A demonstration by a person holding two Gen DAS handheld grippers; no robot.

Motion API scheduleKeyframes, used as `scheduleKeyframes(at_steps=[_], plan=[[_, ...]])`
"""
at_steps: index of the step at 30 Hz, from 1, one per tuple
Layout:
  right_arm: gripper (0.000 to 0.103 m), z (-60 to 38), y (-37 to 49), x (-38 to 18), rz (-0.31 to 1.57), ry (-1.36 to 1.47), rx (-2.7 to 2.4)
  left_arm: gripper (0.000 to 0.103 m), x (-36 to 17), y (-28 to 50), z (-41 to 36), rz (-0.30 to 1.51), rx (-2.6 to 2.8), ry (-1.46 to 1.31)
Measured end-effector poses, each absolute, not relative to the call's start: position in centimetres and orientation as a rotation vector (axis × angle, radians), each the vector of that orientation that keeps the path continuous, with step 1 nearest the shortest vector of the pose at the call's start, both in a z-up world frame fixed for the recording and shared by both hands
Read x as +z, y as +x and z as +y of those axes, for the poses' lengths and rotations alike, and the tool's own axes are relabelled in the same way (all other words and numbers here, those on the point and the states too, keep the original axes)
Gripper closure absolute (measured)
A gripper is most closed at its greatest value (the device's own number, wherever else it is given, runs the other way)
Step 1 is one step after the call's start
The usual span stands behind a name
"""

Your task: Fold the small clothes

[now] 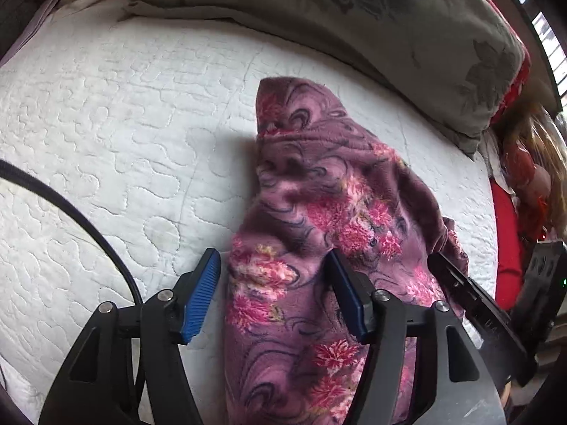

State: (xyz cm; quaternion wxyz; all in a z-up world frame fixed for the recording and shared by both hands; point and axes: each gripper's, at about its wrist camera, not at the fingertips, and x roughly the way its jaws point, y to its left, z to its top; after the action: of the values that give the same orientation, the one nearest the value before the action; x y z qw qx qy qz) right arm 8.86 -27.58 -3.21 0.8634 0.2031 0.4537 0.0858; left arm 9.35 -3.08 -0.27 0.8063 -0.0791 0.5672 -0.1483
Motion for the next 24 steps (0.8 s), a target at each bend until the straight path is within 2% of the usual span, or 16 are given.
scheduleKeyframes(at_steps=[2, 5, 6, 7, 9, 12, 14, 17, 18, 19, 21, 24], plan=[[0.08, -27.9, 8.4, -2.0, 0.951, 0.407, 0.167, 0.045, 0.9, 8.5, -2.5, 1.189, -0.318, -0.147], [0.078, -27.8, 6.1, 0.8, 0.883, 0.326, 0.223, 0.045, 2.9, 5.8, -1.8, 1.123, -0.364, -0.119], [0.073, -27.7, 4.9, 1.6, 0.852, 0.311, 0.272, 0.044, 3.2, 4.9, -1.7, 1.104, -0.372, -0.108], [0.066, -27.6, 4.1, 2.1, 0.835, 0.303, 0.308, 0.044, 3.2, 3.9, -1.8, 1.095, -0.374, -0.089], [0.038, -27.1, 2.7, 1.5, 0.84, 0.288, 0.354, 0.043, 1.7, 2.8, -2.5, 1.126, -0.365, -0.027], [0.035, -25.1, 3.0, -2.9, 1.046, 0.123, 0.268, 0.04, -0.9, 2.0, -3.2, 1.196, -0.313, 0.035], [0.03, -25.4, 2.4, -2.8, 1.008, 0.158, 0.25, 0.041, 0.2, 1.6, -3.1, 1.202, -0.299, 0.03], [0.03, -26.2, 1.2, -1.1, 1.023, 0.118, 0.199, 0.04, 1.8, 0.2, -3.2, 1.179, -0.325, 0.041], [0.026, -26.4, 0.6, -0.8, 1.012, 0.083, 0.191, 0.036, 1.8, -0.5, -3.3, 1.174, -0.325, 0.063], [0.013, -26.6, -0.1, -0.8, 1.016, 0.045, 0.187, 0.033, 1.4, -1.2, -3.5, 1.178, -0.321, 0.088], [0.0, -26.9, -1.4, -2.3, 1.068, -0.032, 0.146, 0.025, -0.3, -2.3, -3.5, 1.206, -0.308, 0.125], [0.0, -29.1, -3.0, -4.7, 1.123, 0.062, 0.123, 0.005, -2.4, -3.2, -2.5, 1.236, -0.266, 0.036]])
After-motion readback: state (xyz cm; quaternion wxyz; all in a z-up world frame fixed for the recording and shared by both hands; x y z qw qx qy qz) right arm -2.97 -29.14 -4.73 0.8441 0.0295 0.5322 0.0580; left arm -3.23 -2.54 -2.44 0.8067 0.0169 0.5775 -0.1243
